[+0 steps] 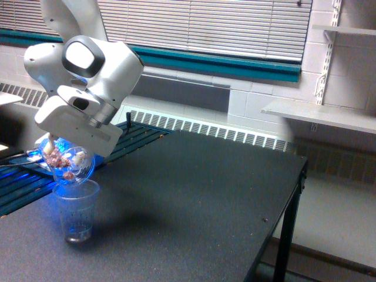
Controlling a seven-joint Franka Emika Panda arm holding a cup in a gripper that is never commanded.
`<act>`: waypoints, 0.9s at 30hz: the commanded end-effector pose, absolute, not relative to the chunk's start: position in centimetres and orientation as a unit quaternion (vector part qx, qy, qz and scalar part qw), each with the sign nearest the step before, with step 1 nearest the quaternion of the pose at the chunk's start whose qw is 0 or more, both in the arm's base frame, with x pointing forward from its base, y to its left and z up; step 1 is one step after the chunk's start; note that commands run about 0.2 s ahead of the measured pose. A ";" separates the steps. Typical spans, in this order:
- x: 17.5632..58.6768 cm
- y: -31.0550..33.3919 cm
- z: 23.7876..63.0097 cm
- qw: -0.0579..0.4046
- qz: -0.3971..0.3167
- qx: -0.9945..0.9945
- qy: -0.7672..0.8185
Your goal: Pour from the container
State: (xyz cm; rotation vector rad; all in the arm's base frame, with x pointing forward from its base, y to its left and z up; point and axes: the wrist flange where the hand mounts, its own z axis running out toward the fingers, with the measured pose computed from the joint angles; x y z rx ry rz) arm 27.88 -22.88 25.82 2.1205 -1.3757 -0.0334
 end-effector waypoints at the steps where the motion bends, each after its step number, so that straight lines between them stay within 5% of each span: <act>1: 28.2 -22.9 25.9 0.317 -0.014 0.803 -0.504; 27: 28.5 -22.7 26.2 0.323 -0.015 0.806 -0.496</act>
